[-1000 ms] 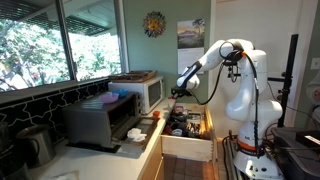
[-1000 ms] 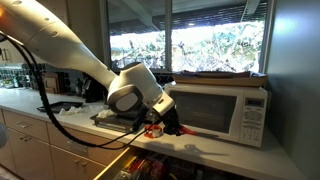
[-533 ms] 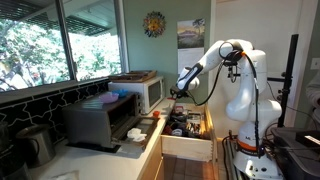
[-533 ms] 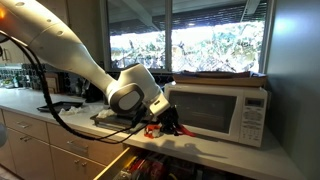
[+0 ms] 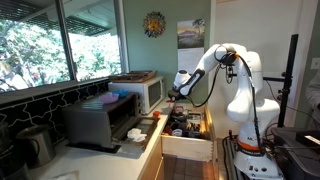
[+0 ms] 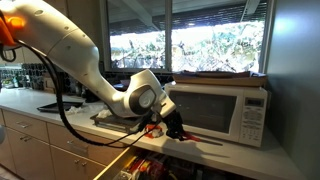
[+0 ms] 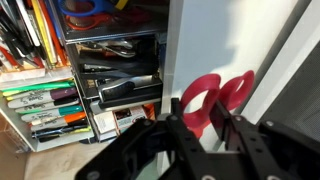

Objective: Take the pair of scissors out of the drawer and put it on the countertop

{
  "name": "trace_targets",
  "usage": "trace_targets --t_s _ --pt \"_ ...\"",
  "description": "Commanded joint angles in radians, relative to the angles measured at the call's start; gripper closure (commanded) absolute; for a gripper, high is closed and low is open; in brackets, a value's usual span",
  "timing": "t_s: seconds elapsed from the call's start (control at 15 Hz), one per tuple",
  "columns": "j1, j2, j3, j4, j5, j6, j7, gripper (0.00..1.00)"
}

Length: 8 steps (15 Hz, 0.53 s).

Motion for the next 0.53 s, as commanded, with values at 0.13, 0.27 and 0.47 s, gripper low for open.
trace_targets --t_s 0.13,0.27,0.47 --pt "0.149 0.164 -0.09 0.187 -0.201 -0.087 0.17 0.91" --pt "0.182 0.205 -0.105 0.227 -0.226 -0.1 0.196 0.91" --pt "0.219 0.25 -0.13 0.273 -0.243 -0.109 0.223 0.91"
